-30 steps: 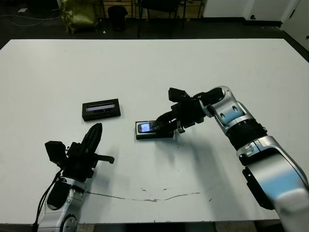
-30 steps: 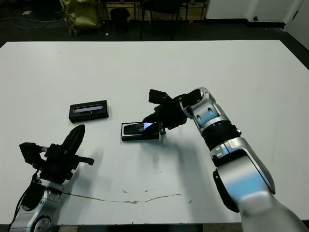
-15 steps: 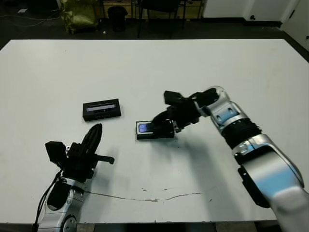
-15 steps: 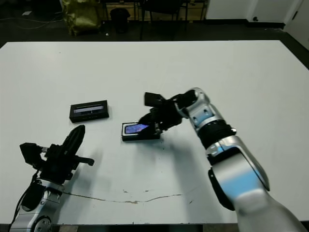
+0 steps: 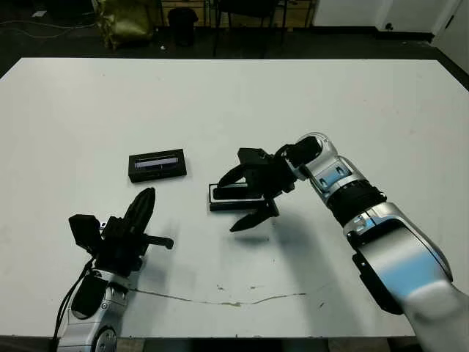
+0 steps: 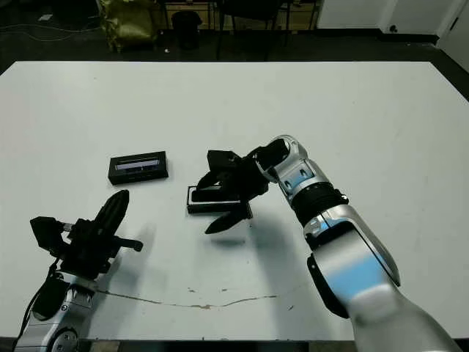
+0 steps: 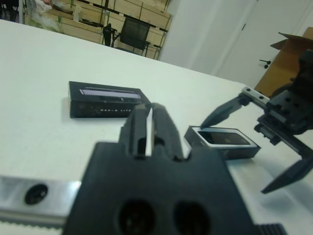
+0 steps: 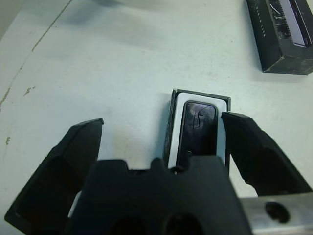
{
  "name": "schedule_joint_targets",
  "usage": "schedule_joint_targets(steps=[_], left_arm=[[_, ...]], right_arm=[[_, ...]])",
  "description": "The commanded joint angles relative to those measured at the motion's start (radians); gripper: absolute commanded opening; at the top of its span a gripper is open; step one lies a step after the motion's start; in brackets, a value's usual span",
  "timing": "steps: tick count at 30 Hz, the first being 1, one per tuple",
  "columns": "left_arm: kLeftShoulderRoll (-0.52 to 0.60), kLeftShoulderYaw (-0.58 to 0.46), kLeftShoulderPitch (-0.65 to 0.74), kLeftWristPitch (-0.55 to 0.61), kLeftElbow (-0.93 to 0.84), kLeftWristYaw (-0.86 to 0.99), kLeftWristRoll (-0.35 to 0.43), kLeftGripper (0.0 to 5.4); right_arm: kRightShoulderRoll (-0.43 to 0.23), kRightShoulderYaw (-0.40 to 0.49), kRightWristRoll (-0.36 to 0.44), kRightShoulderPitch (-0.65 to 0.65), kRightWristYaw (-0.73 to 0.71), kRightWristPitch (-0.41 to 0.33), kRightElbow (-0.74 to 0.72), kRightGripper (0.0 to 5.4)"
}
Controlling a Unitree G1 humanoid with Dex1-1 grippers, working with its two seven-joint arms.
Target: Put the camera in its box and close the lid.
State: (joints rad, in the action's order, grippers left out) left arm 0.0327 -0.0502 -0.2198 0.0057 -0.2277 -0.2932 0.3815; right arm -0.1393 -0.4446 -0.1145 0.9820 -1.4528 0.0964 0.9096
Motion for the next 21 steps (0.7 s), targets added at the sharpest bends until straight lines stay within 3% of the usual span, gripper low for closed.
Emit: schedule_joint_targets(steps=[1,5,9,12,17,21], left_arm=[[0.004,-0.003,-0.002,0.006,0.017,0.002,-0.007,0.0],[0.002,-0.001,-0.002,0.006,0.015,0.005,-0.01,0.0],[0.001,0.002,-0.013,0.014,-0.001,0.007,-0.005,0.0],[-0.001,0.003,-0.023,0.02,-0.014,0.01,0.0,0.0],[-0.004,0.005,-0.034,0.016,-0.021,0.008,0.004,0.0],[-0.003,0.01,-0.038,0.014,-0.021,0.006,0.001,0.0]], right_arm=[[-0.019,0.001,-0.012,0.005,-0.006,-0.022,-0.011,5.38],[-0.04,0.045,0.034,0.01,-0.029,-0.027,-0.046,5.38],[-0.077,0.131,0.122,0.014,-0.056,-0.125,-0.087,5.38],[-0.13,0.215,0.185,-0.017,-0.012,-0.167,-0.197,5.38],[-0.189,0.394,0.334,-0.169,0.185,-0.352,-0.513,5.38],[-0.17,0.51,0.408,-0.346,0.451,-0.494,-0.779,5.17]])
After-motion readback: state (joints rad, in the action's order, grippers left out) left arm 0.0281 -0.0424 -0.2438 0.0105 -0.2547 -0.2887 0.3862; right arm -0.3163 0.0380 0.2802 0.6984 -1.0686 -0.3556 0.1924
